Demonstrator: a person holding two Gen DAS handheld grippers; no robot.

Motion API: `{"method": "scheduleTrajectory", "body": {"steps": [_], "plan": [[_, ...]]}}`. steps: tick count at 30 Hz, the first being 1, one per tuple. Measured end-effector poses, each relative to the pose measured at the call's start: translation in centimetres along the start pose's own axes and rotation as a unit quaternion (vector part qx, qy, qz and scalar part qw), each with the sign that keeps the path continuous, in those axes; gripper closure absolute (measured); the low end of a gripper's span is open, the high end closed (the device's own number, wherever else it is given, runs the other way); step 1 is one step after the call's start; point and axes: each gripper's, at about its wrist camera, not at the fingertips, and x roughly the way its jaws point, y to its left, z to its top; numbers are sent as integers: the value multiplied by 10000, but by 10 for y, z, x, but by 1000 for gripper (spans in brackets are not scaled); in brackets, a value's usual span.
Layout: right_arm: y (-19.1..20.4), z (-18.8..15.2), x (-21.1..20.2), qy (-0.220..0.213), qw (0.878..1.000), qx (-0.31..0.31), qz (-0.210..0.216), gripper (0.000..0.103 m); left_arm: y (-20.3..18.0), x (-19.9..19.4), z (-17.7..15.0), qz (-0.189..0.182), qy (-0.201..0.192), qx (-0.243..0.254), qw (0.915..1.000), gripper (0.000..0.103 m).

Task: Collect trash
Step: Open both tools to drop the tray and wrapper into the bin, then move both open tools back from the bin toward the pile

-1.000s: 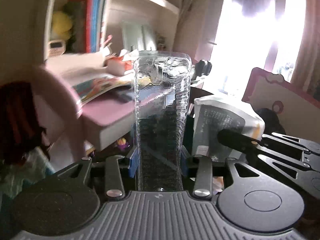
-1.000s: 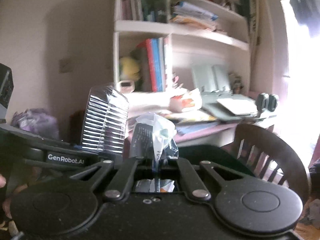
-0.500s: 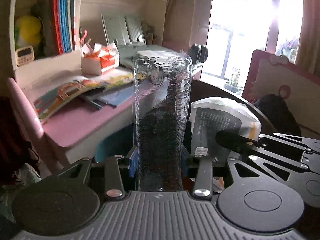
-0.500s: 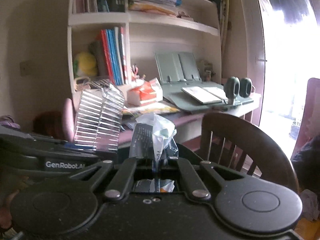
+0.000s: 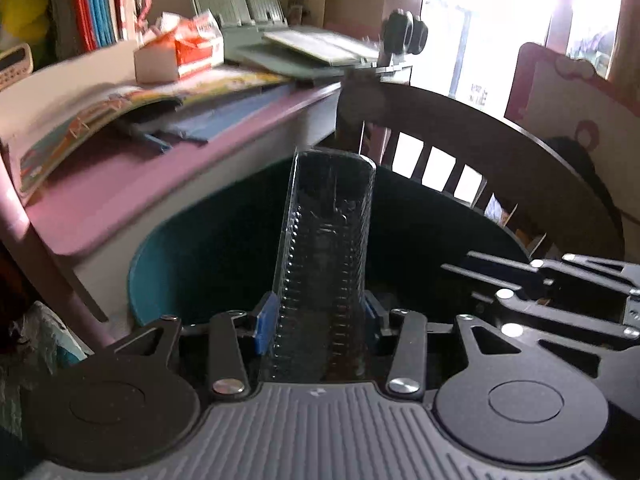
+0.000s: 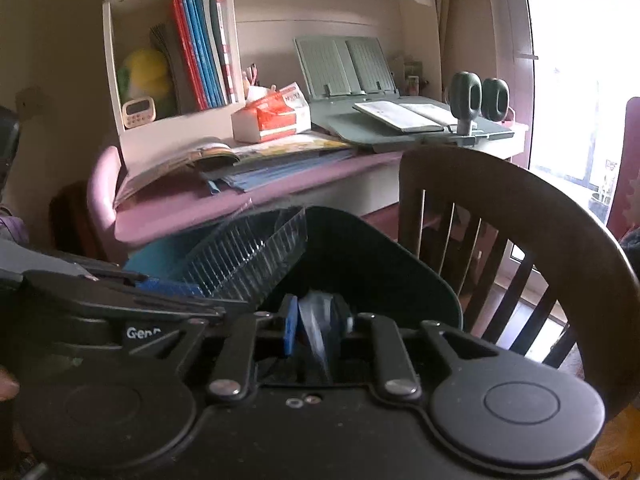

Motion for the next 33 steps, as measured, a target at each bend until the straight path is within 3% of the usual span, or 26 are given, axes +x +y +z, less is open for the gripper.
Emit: {"method": "scheduleTrajectory", "body": {"steps": [4,6,7,11,18,31,33], "plan": [[-4,-3,-3,40,9999,79,-73,75,-2,0,-1,12,20,146,9999,54],[-8,-4,-7,60,9998,194,-54,72,0,-3,0,71,28,65,9999,35],[-9,-4,-9,66,9997,235,-35,70,3,-6,-1,43,3,-20,10000,32],[-8,-4,-21,42,9996,265,-31,69,8,-20,-4,-62,-85,-126,9999,32],[7,-1,-53,-97,9994,303,103,56,12,-60,-15,-159,-279,-111,9994,32],[80,-6,-119,-205,9987,-169,425,49,44,-153,-54,-167,-552,-307,9979,31],[95,-8,-126,-210,9981,-242,529,49,53,-167,-63,-146,-573,-329,9977,28]]}}
